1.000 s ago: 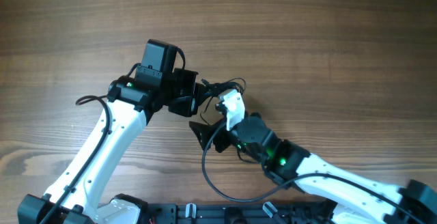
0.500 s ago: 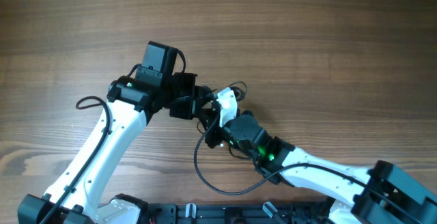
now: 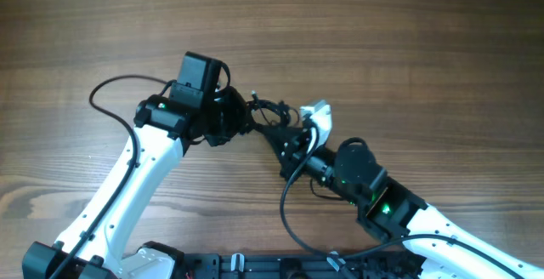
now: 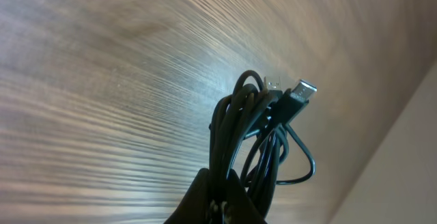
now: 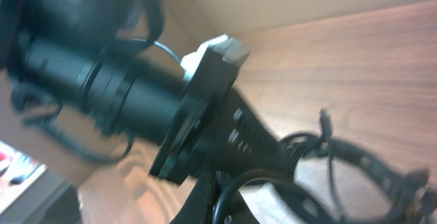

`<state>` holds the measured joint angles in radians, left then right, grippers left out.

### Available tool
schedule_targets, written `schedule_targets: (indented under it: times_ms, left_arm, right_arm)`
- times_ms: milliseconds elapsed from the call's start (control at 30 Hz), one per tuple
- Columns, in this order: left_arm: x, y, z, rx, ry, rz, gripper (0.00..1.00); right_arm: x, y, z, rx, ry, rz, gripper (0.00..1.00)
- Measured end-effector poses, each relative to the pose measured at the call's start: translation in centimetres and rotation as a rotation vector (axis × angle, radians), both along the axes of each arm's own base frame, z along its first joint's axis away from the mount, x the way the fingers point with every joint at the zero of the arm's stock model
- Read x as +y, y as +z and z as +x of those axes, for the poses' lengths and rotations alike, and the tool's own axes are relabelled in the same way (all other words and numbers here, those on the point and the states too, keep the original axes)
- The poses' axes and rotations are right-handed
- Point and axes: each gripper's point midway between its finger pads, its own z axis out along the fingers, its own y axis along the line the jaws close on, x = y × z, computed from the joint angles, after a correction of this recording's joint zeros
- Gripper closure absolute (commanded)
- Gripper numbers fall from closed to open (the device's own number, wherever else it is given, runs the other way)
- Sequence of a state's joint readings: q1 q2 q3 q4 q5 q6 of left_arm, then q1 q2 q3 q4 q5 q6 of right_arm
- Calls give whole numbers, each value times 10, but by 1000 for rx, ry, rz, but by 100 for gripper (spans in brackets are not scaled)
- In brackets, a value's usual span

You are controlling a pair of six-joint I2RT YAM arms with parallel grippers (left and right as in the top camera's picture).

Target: Untangle cables

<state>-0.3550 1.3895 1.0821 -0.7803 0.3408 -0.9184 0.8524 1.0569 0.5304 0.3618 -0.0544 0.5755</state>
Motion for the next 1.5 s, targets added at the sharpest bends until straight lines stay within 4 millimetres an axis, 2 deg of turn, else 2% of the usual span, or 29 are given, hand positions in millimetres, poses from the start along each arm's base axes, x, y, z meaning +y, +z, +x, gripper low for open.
schedule_targets:
  times_ms: [267, 400, 533, 700, 933, 1033, 1167, 1300, 1333, 1367, 1500]
  left_arm:
    - [-30, 7, -12, -175, -369, 30, 96]
    - [-46, 14, -12, -264, -470, 18, 96]
    - [-53, 19, -8, -317, -506, 16, 96]
    - [-53, 18, -8, -330, -526, 25, 96]
    - [-59, 21, -13, -396, -663, 2, 96]
    - [-70, 27, -22, -414, -731, -64, 96]
    - [-81, 37, -35, -449, -822, -161, 96]
    - [-91, 51, -49, -500, -920, -270, 96]
    - [-91, 52, -49, -505, -926, -276, 96]
    - [-91, 52, -49, -509, -927, -279, 96]
    - [-78, 51, -35, -523, -887, -254, 96]
  right_arm:
    - [-23, -7, 25, 32, -113, -6, 96]
    - [-23, -39, 25, 141, -120, -66, 96]
    - [-21, -66, 23, 231, -116, -106, 96]
    - [-22, -71, 24, 268, -130, -97, 95]
    - [-26, -79, 23, 299, -151, -120, 96]
    - [-35, -92, 24, 340, -193, -157, 96]
    - [-35, -93, 24, 347, -201, -155, 94]
    - [-38, -93, 27, 347, -225, -154, 70]
    - [-40, -94, 28, 349, -236, -156, 56]
    - [-42, -95, 29, 349, -245, -157, 45]
    - [-46, -86, 32, 330, -265, -133, 23]
